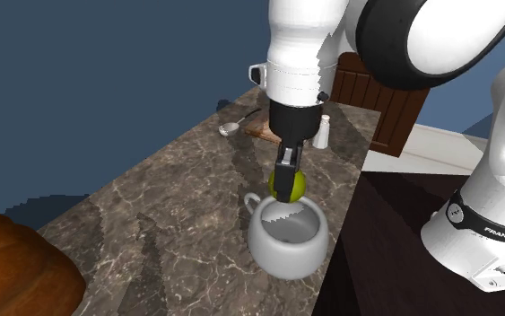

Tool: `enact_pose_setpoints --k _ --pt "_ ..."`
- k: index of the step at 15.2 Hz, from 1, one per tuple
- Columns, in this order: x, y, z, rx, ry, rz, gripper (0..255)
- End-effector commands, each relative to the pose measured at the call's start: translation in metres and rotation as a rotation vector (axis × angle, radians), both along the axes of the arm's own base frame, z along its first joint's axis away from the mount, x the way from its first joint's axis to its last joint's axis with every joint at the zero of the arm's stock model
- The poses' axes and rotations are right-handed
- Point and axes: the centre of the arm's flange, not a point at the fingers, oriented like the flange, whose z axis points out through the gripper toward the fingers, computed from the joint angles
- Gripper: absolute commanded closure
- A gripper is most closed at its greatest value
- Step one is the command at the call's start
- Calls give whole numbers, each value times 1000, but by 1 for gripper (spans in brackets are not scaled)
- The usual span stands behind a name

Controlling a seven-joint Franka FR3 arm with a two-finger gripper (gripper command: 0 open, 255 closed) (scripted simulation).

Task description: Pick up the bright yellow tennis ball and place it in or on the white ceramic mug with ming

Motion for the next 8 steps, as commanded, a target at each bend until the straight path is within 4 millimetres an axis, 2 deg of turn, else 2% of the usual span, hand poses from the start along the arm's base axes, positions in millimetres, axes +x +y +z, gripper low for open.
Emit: enact_pose_setpoints --k 1,6,8 --pt "0 -1 -11 0 -1 0 255" --pt "0 -1 -38 0 -1 0 255" --pt "0 -1 -38 0 -1 0 255"
